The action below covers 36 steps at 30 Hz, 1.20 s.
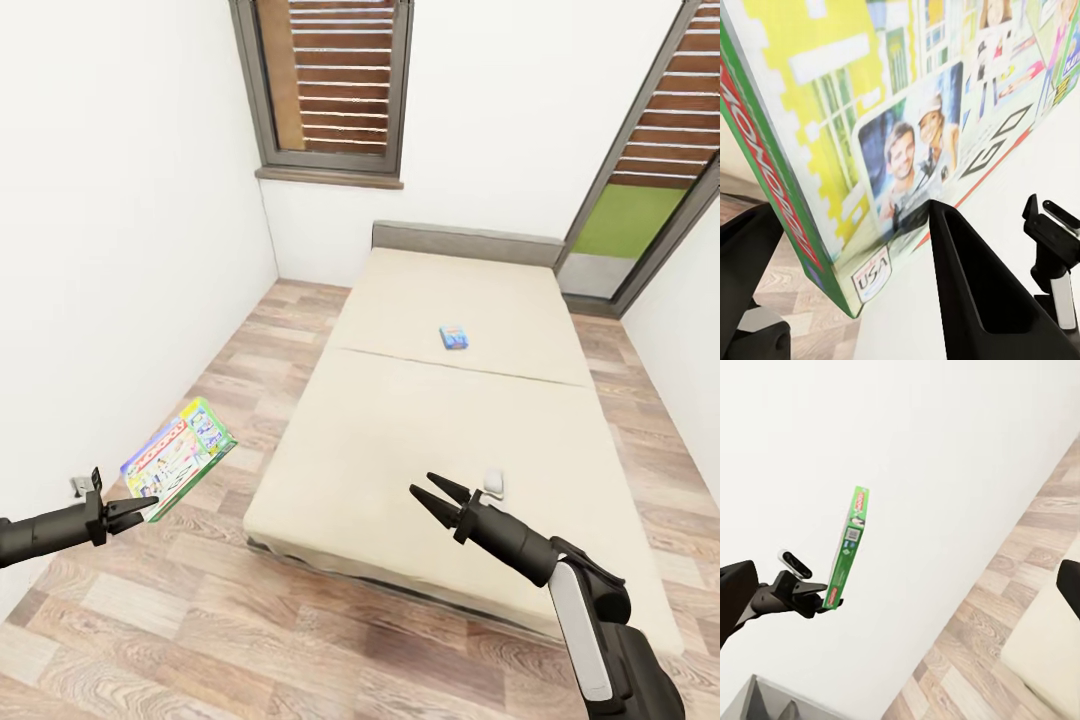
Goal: Put all the toys in the child's room - the three board games (two on the bed and one on the table), the two jigsaw puzzles on the table, and the tennis ball on the table - inside the toy box on the table in the child's room.
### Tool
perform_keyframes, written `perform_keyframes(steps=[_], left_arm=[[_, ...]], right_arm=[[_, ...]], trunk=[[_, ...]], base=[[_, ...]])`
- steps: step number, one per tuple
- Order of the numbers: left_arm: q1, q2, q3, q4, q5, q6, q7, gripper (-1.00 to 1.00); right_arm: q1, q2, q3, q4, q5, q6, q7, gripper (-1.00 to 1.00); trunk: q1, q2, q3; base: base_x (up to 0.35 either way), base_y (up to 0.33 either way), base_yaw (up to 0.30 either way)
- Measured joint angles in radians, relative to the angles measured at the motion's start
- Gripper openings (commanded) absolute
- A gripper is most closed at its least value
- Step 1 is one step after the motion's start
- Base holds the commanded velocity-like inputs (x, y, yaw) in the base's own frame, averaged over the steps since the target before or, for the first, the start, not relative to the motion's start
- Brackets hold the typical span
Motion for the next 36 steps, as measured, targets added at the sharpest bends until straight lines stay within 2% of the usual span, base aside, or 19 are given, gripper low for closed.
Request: perform_keyframes(steps=[36], left_arm=[[0.000, 0.000, 0.000, 0.000, -0.001, 0.000, 0.000, -1.00]], right_arm=[[0.000, 0.005, 0.003, 0.001, 0.012, -0.008, -0.006, 1.00]], trunk=[[0.000, 0.000, 0.060]], base=[[0.000, 0.000, 0.000]])
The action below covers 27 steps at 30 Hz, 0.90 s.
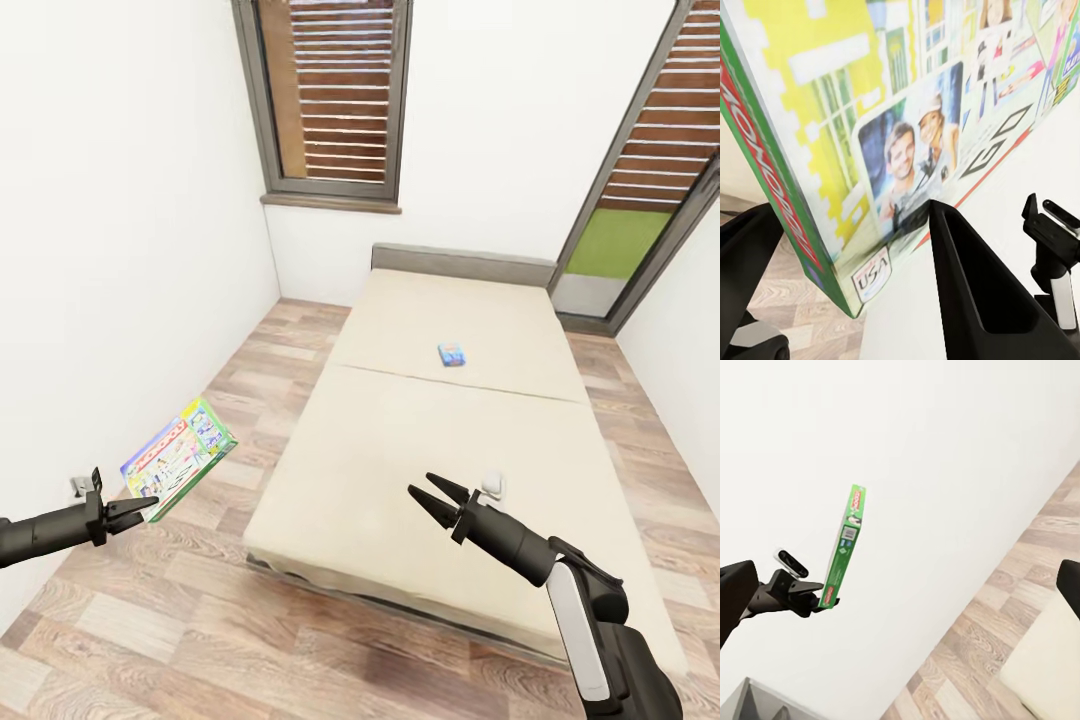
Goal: Put all the toys in the child's room - the three board games (two on the bed and one on the table), the two jigsaw puzzles on the table, and the tennis ball on the table - inside the toy box on the table in the child's room.
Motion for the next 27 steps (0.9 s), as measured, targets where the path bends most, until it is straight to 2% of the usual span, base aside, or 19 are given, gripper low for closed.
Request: perform_keyframes(steps=[12, 17, 27], left_arm=[[0.000, 0.000, 0.000, 0.000, 0.000, -0.002, 0.000, -1.00], [0.000, 0.000, 0.001, 0.000, 0.003, -0.053, 0.001, -1.00], [0.000, 0.000, 0.001, 0.000, 0.002, -0.070, 0.001, -1.00]], right_arm=[[0.000, 0.004, 0.003, 0.000, 0.001, -0.002, -0.001, 1.00], [0.000, 0.004, 0.004, 0.000, 0.001, -0.021, -0.001, 1.00], [0.000, 0.004, 0.006, 0.000, 0.000, -0.029, -0.001, 1.00]], trunk=[[0.000, 0.000, 0.020], [0.000, 0.000, 0.028], [0.000, 0.000, 0.045]], base=[[0.000, 0.000, 0.045], [0.000, 0.000, 0.070], [0.000, 0.000, 0.074]])
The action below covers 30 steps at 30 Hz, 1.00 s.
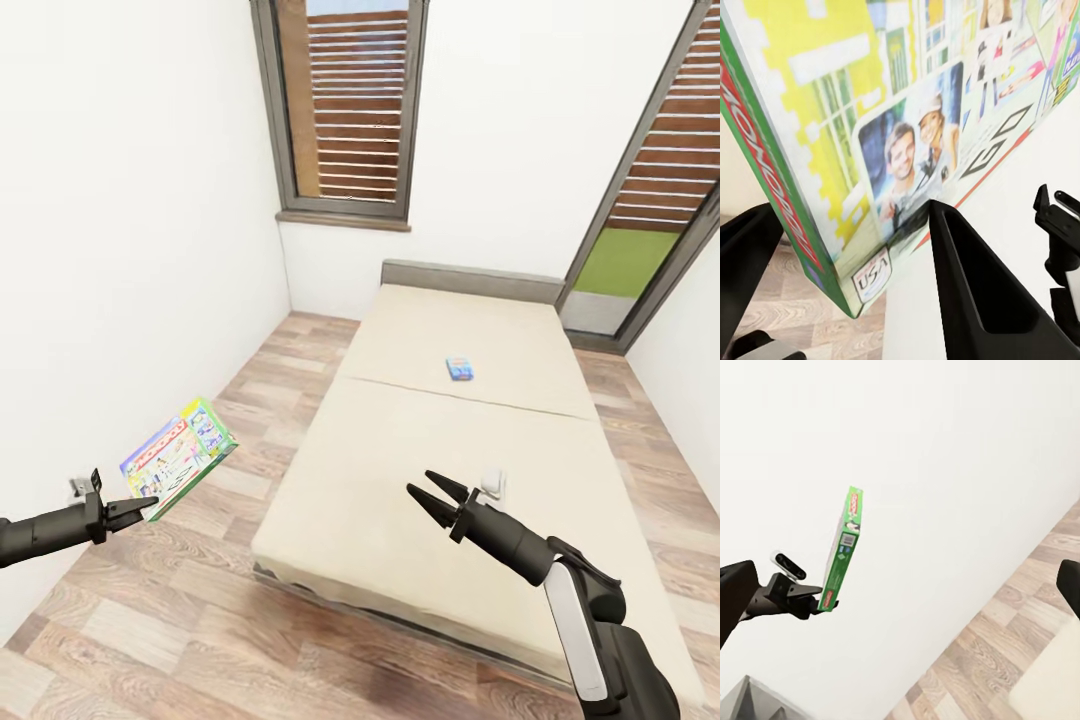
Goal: Put all the toys in the child's room - the three board games (two on the bed and one on the table), the two jigsaw puzzles on the table, and the tennis ball on the table - inside the toy box on the table in the child's room.
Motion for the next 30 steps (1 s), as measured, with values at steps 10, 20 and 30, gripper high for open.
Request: perform_keyframes(steps=[10, 20, 30], left_arm=[[0.000, 0.000, -0.001, 0.001, 0.000, -0.004, 0.000, -1.00], [0.000, -0.002, -0.002, 0.002, -0.002, -0.020, 0.000, -1.00], [0.000, -0.008, -0.002, 0.002, -0.003, -0.021, 0.000, -1.00]], right_arm=[[0.000, -0.001, 0.000, 0.000, 0.000, -0.002, -0.001, 1.00], [0.000, -0.004, 0.000, 0.002, 0.000, -0.009, -0.002, 1.00], [0.000, -0.001, 0.000, 0.003, 0.002, -0.019, -0.002, 1.00]], trunk=[[0.000, 0.000, 0.017], [0.000, 0.000, 0.033], [0.000, 0.000, 0.050]], base=[[0.000, 0.000, 0.076], [0.000, 0.000, 0.079], [0.000, -0.017, 0.087]])
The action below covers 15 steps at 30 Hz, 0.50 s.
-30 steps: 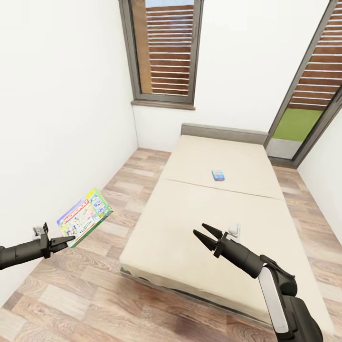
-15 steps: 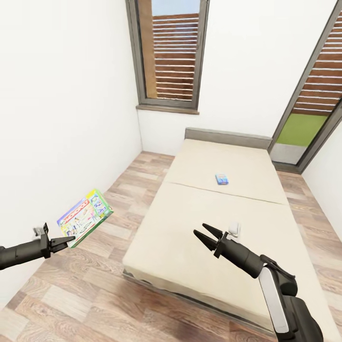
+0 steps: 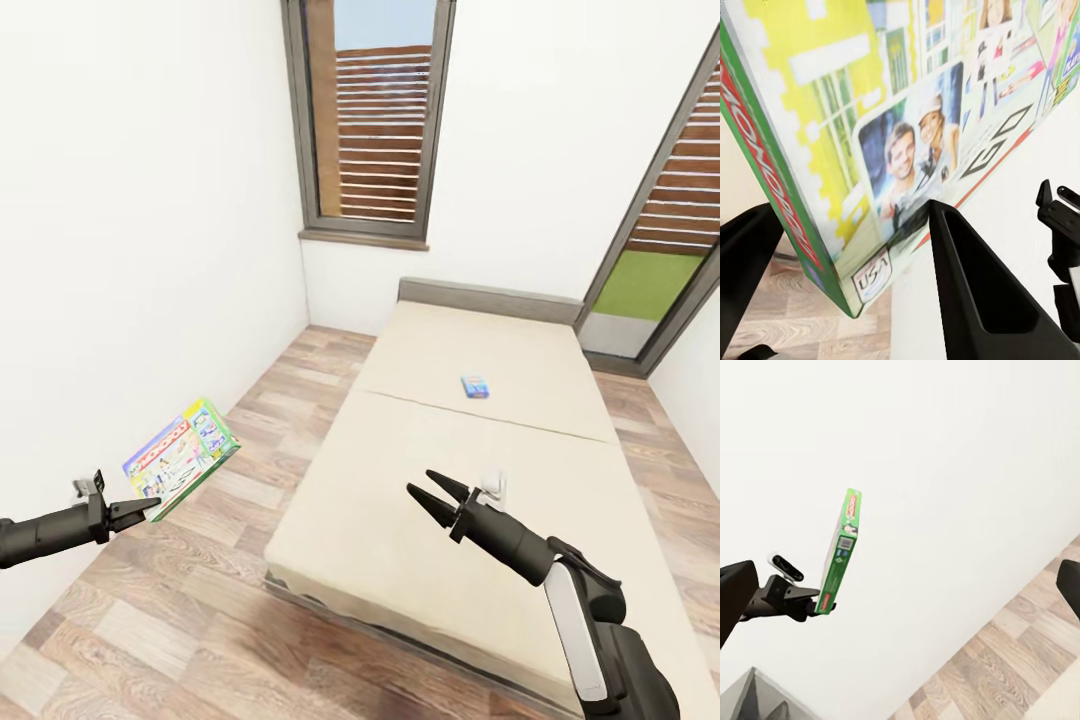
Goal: Put all the toys in the child's room - the three board games (two on the bed and one on the table), the two jigsaw puzzles on the table, and the tennis ball on the table - inside the toy box on the table in the child's room.
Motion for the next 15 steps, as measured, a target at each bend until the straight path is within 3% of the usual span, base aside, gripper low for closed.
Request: perform_keyframes(steps=[11, 15], left_arm=[[0.000, 0.000, 0.000, 0.000, 0.002, 0.000, 0.000, -1.00], [0.000, 0.000, 0.000, 0.000, 0.001, 0.000, 0.000, -1.00]], right_arm=[[0.000, 0.008, 0.004, 0.022, 0.003, -0.007, -0.008, 1.00], [0.000, 0.008, 0.003, 0.021, 0.002, -0.006, -0.024, 1.00]], trunk=[[0.000, 0.000, 0.018], [0.000, 0.000, 0.019]], base=[[0.000, -0.224, 0.116], [0.000, -0.097, 0.034]])
